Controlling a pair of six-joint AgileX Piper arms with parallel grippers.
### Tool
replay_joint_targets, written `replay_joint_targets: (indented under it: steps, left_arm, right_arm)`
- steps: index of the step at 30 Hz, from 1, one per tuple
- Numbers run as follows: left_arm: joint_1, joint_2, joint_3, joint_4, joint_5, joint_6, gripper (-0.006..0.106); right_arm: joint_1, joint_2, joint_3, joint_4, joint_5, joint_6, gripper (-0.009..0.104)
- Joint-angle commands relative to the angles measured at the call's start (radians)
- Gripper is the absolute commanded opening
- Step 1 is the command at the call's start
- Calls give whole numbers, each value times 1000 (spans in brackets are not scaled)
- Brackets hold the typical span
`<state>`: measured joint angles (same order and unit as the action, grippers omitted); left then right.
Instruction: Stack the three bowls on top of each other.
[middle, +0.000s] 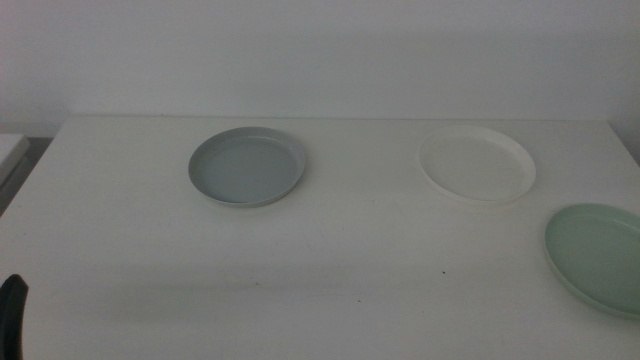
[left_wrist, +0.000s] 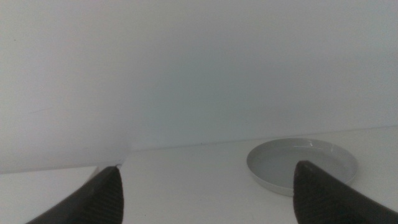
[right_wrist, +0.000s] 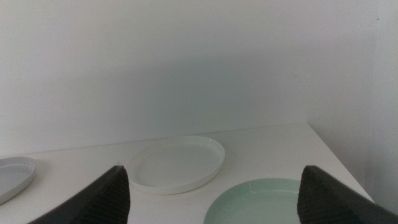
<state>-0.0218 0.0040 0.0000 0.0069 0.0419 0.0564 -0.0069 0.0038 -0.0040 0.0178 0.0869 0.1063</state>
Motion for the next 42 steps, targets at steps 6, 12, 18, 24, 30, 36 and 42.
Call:
replay_joint_targets:
  steps: [6,12,18,24,30,36,42]
  left_arm:
    - [1,-4,0,-7,-11,0,94]
    - [1,-4,0,-7,-11,0,94]
    - [1,-4,0,-7,-11,-2,94]
    - [1,-4,0,-7,-11,-2,94]
    - [1,-4,0,-7,-13,0,94]
    - [1,-4,0,-7,-13,0,94]
    - [1,-4,0,-7,-13,0,94]
  right_arm:
    - [-2,295,-281,-10,283,13,93]
    - [-2,617,-634,10,772,13,93]
    - [-2,761,-777,10,873,18,93]
    - [-2,783,-784,3,891,85,93]
    - [-2,837,-819,-18,899,40,93]
    - [-2,1040,-955,-8,932,54,93]
    - [-59,1245,-1069,-18,930,25,93]
